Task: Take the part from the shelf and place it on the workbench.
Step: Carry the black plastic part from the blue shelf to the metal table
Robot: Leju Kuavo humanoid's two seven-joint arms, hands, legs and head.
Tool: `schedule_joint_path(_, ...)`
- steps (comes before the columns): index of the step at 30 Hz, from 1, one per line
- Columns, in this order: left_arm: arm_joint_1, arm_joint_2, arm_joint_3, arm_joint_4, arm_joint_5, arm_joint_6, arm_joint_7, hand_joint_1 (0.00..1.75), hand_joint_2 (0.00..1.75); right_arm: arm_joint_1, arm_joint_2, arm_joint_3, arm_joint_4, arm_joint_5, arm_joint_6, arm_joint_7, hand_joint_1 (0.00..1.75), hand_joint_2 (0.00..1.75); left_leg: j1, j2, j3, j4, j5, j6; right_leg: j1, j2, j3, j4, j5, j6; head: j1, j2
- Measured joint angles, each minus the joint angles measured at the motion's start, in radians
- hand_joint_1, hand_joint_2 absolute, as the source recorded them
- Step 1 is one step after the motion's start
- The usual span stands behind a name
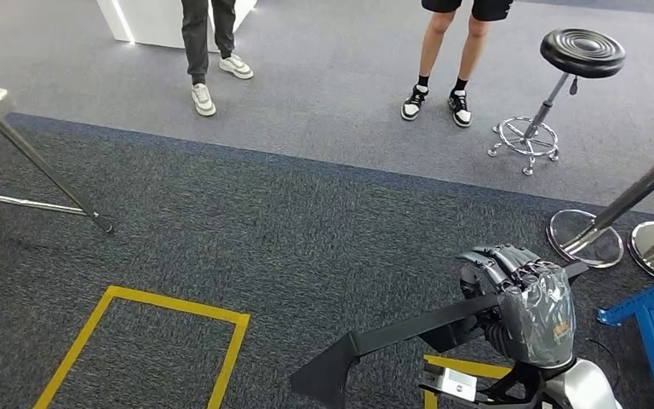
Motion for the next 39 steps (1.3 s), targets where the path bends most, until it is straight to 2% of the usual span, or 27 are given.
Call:
schedule_joint_path(2, 0.004, 0.001, 0.000, 0.000, 0.000, 0.000, -0.002, 0.00, 1.75, -0.003, 0.000, -0.004, 0.000, 0.000, 0.002, 0.000, 1.75, 1.75, -0.001, -0.024, 0.003, -0.011, 0.004, 0.011, -0.004, -0.010, 0.010, -0.003, -0.004, 0.013, 0.000, 0.000)
schedule_joint_path(4, 0.006, 0.001, 0.000, 0.000, 0.000, 0.000, -0.002, 0.00, 1.75, -0.005, 0.000, -0.007, -0.001, 0.000, 0.002, 0.000, 1.75, 1.75, 0.003, -0.046, 0.015, -0.028, 0.014, 0.024, -0.007, 0.031, 0.001, 0.032, -0.032, 0.019, 0.000, 0.000)
schedule_joint_path(6, 0.004, 0.001, 0.000, 0.000, 0.000, 0.000, -0.002, 0.00, 1.75, -0.004, 0.001, -0.010, -0.002, -0.001, 0.001, 0.000, 1.75, 1.75, 0.005, -0.067, 0.020, -0.034, 0.020, 0.034, -0.008, 0.092, -0.055, 0.146, -0.094, 0.018, 0.000, 0.000)
schedule_joint_path(8, 0.002, 0.001, 0.000, 0.000, 0.000, 0.000, -0.002, 0.00, 1.75, -0.003, 0.001, -0.011, -0.002, -0.001, 0.001, 0.000, 1.75, 1.75, 0.002, -0.094, 0.020, -0.033, 0.020, 0.036, -0.008, 0.114, -0.124, 0.265, -0.133, 0.018, 0.000, 0.000)
schedule_joint_path(9, 0.002, 0.001, 0.000, 0.000, 0.000, 0.000, -0.002, 0.00, 1.75, -0.002, 0.001, -0.011, -0.002, -0.001, 0.001, 0.000, 1.75, 1.75, 0.001, -0.109, 0.021, -0.033, 0.019, 0.036, -0.008, 0.116, -0.140, 0.281, -0.124, 0.019, 0.000, 0.000)
schedule_joint_path(10, 0.003, 0.001, 0.000, 0.000, 0.000, 0.000, -0.002, 0.00, 1.75, -0.002, 0.001, -0.011, -0.002, -0.001, 0.001, 0.000, 1.75, 1.75, 0.001, -0.124, 0.024, -0.031, 0.017, 0.035, -0.009, 0.119, -0.135, 0.256, -0.093, 0.018, 0.000, 0.000)
schedule_joint_path(11, 0.003, 0.001, 0.000, 0.000, 0.000, -0.001, -0.002, 0.00, 1.75, -0.003, 0.001, -0.011, -0.002, -0.001, 0.001, 0.000, 1.75, 1.75, 0.002, -0.139, 0.027, -0.029, 0.014, 0.033, -0.010, 0.127, -0.113, 0.197, -0.050, 0.017, 0.000, 0.000)
schedule_joint_path(13, 0.002, 0.001, 0.000, 0.000, 0.000, -0.001, -0.002, 0.00, 1.75, -0.003, 0.001, -0.011, -0.002, -0.002, 0.001, 0.000, 1.75, 1.75, 0.002, -0.167, 0.027, -0.020, 0.007, 0.025, -0.014, 0.178, -0.062, 0.064, 0.016, 0.015, 0.000, 0.000)
schedule_joint_path(15, 0.002, 0.001, 0.000, 0.000, 0.000, -0.002, -0.002, 0.00, 1.75, -0.003, 0.001, -0.011, -0.002, -0.002, 0.001, 0.000, 1.75, 1.75, 0.003, -0.190, 0.017, -0.013, 0.002, 0.013, -0.014, 0.207, -0.042, 0.009, 0.030, 0.014, 0.000, 0.000)
schedule_joint_path(17, 0.005, 0.001, 0.000, 0.000, 0.000, -0.002, -0.002, 0.00, 1.75, -0.005, 0.001, -0.011, -0.002, -0.004, 0.002, 0.000, 1.75, 1.75, 0.006, -0.211, 0.010, -0.014, 0.002, 0.000, -0.011, 0.182, -0.039, 0.004, 0.029, 0.006, 0.000, 0.000)
schedule_joint_path(18, 0.006, 0.001, 0.000, 0.000, 0.000, -0.002, -0.002, 0.00, 1.75, -0.006, 0.001, -0.011, -0.002, -0.005, 0.003, 0.000, 1.75, 1.75, 0.006, -0.203, 0.007, -0.007, -0.003, -0.005, -0.012, 0.169, -0.035, -0.001, 0.029, -0.001, 0.000, 0.000)
schedule_joint_path(19, 0.006, 0.001, 0.000, 0.000, 0.000, -0.003, -0.002, 0.00, 1.75, -0.007, 0.001, -0.012, -0.002, -0.008, 0.004, -0.001, 1.75, 1.75, 0.006, -0.180, -0.003, 0.016, -0.018, -0.009, -0.013, 0.154, -0.030, -0.005, 0.030, -0.008, 0.000, 0.000)
schedule_joint_path(21, 0.003, 0.001, 0.000, 0.000, 0.000, -0.004, -0.002, 0.00, 1.75, -0.008, 0.001, -0.012, -0.002, -0.013, 0.008, -0.001, 1.75, 1.75, 0.006, -0.109, -0.054, 0.124, -0.077, -0.017, -0.010, 0.123, -0.024, -0.011, 0.028, -0.019, 0.000, 0.000)
schedule_joint_path(22, 0.001, 0.002, 0.000, 0.000, 0.000, -0.004, -0.002, 0.00, 1.75, -0.008, 0.001, -0.013, -0.002, -0.016, 0.009, -0.003, 1.75, 1.75, 0.008, -0.085, -0.090, 0.193, -0.109, -0.020, -0.007, 0.107, -0.022, -0.011, 0.026, -0.022, 0.000, 0.000)
schedule_joint_path(23, 0.000, 0.002, 0.000, 0.000, 0.000, -0.005, -0.003, 0.00, 1.75, -0.008, 0.001, -0.013, -0.002, -0.017, 0.012, -0.004, 1.75, 1.75, 0.010, -0.074, -0.120, 0.249, -0.128, -0.023, -0.005, 0.091, -0.021, -0.011, 0.024, -0.023, 0.000, 0.000)
schedule_joint_path(24, 0.001, 0.002, 0.000, 0.000, -0.001, -0.006, -0.004, 0.00, 1.75, -0.008, 0.001, -0.013, -0.002, -0.019, 0.015, -0.006, 1.75, 1.75, 0.011, -0.068, -0.134, 0.273, -0.129, -0.024, -0.003, 0.076, -0.020, -0.011, 0.021, -0.023, 0.000, 0.000)
schedule_joint_path(25, 0.002, 0.002, 0.000, 0.000, -0.001, -0.007, -0.004, 0.00, 1.75, -0.009, 0.001, -0.013, -0.002, -0.020, 0.018, -0.008, 1.75, 1.75, 0.012, -0.065, -0.127, 0.257, -0.111, -0.024, -0.002, 0.061, -0.017, -0.011, 0.018, -0.022, 0.000, 0.000)
schedule_joint_path(26, 0.003, 0.002, 0.000, 0.000, -0.002, -0.008, -0.005, 0.00, 1.75, -0.009, 0.001, -0.014, -0.002, -0.022, 0.021, -0.010, 1.75, 1.75, 0.012, -0.057, -0.099, 0.204, -0.077, -0.023, -0.001, 0.047, -0.012, -0.010, 0.015, -0.020, 0.000, 0.000)
schedule_joint_path(28, 0.005, 0.002, 0.001, 0.000, -0.002, -0.010, -0.006, 0.00, 1.75, -0.010, 0.001, -0.016, -0.002, -0.026, 0.024, -0.011, 1.75, 1.75, 0.007, -0.017, -0.026, 0.063, -0.017, -0.013, 0.002, 0.022, -0.001, -0.010, 0.006, -0.014, 0.000, 0.000)
schedule_joint_path(30, 0.004, 0.003, 0.001, 0.000, -0.002, -0.009, -0.008, 0.00, 1.75, -0.010, 0.001, -0.020, -0.002, -0.028, 0.025, -0.012, 1.75, 1.75, -0.001, 0.005, 0.007, -0.003, -0.001, -0.001, 0.006, 0.001, 0.007, -0.008, -0.001, -0.004, 0.000, 0.000)
schedule_joint_path(32, 0.006, 0.003, 0.001, 0.000, -0.002, -0.010, -0.008, 0.00, 1.75, -0.011, 0.002, -0.021, -0.003, -0.028, 0.025, -0.014, 1.75, 1.75, -0.004, -0.017, 0.007, -0.009, -0.001, 0.010, 0.005, -0.015, 0.013, -0.010, -0.005, 0.008, 0.000, 0.000)
schedule_joint_path(33, 0.008, 0.004, 0.001, 0.000, -0.002, -0.010, -0.008, 0.00, 1.75, -0.012, 0.003, -0.021, -0.004, -0.028, 0.025, -0.015, 1.75, 1.75, -0.003, -0.029, 0.011, -0.015, 0.001, 0.016, 0.002, -0.004, 0.017, -0.007, -0.010, 0.014, 0.000, 0.000)
schedule_joint_path(35, 0.009, 0.004, 0.001, 0.000, -0.002, -0.013, -0.006, 0.00, 1.75, -0.013, 0.003, -0.022, -0.006, -0.029, 0.024, -0.017, 1.75, 1.75, 0.002, -0.050, 0.022, -0.027, 0.007, 0.027, -0.003, 0.053, -0.002, 0.045, -0.046, 0.022, 0.000, 0.000)
schedule_joint_path(36, 0.008, 0.004, 0.002, 0.000, -0.003, -0.014, -0.005, 0.00, 1.75, -0.012, 0.004, -0.023, -0.007, -0.029, 0.024, -0.018, 1.75, 1.75, 0.002, -0.060, 0.024, -0.029, 0.009, 0.031, -0.006, 0.087, -0.031, 0.102, -0.076, 0.024, 0.000, 0.000)
schedule_joint_path(37, 0.006, 0.004, 0.002, 0.000, -0.004, -0.015, -0.003, 0.00, 1.75, -0.010, 0.004, -0.024, -0.007, -0.030, 0.024, -0.018, 1.75, 1.75, 0.002, -0.071, 0.024, -0.029, 0.009, 0.033, -0.007, 0.105, -0.069, 0.173, -0.109, 0.025, 0.000, 0.000)
schedule_joint_path(38, 0.005, 0.004, 0.002, 0.000, -0.004, -0.016, -0.002, 0.00, 1.75, -0.008, 0.004, -0.024, -0.008, -0.030, 0.024, -0.018, 1.75, 1.75, 0.001, -0.084, 0.024, -0.028, 0.009, 0.034, -0.007, 0.112, -0.105, 0.237, -0.130, 0.026, 0.000, 0.000)
schedule_joint_path(39, 0.005, 0.004, 0.002, 0.000, -0.005, -0.017, -0.001, 0.00, 1.75, -0.007, 0.005, -0.024, -0.007, -0.030, 0.025, -0.019, 1.75, 1.75, 0.001, -0.098, 0.024, -0.027, 0.008, 0.035, -0.007, 0.115, -0.130, 0.274, -0.133, 0.027, 0.000, 0.000)
